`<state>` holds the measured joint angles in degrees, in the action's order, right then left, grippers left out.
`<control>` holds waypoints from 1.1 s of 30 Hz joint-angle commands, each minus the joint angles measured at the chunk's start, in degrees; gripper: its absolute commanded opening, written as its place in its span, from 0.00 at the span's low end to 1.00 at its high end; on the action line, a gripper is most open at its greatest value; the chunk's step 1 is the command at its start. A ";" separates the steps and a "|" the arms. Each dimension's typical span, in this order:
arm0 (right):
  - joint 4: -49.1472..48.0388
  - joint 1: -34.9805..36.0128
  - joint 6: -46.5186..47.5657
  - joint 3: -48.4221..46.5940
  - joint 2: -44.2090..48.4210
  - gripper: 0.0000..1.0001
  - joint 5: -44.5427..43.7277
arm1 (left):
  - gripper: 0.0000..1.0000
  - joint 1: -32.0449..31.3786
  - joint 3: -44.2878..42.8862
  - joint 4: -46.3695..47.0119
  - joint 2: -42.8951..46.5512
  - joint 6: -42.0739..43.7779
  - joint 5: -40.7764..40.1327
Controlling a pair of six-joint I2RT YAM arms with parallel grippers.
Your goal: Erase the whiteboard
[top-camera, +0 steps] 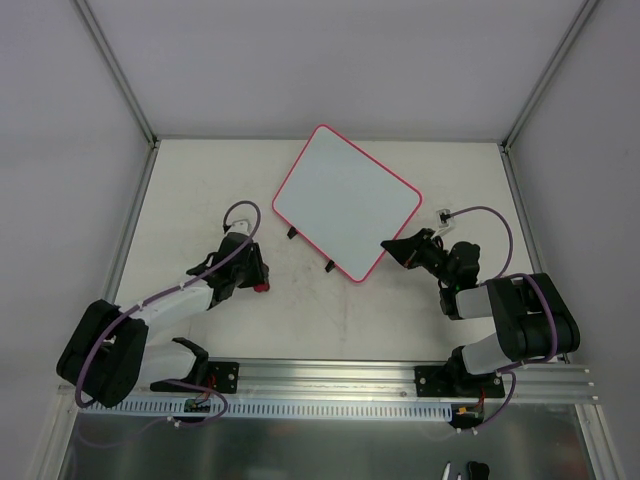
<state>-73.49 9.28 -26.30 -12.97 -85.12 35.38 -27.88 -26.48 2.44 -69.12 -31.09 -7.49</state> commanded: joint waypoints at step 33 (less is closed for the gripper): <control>-14.05 0.92 3.28 -0.56 2.42 0.52 1.01 | 0.77 1.60 -0.24 -4.02 2.85 -2.22 2.48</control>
<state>-73.54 9.69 -24.77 -12.97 -84.42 36.07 -26.52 -27.31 -0.82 -67.75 -32.64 -4.12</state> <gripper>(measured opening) 0.506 0.761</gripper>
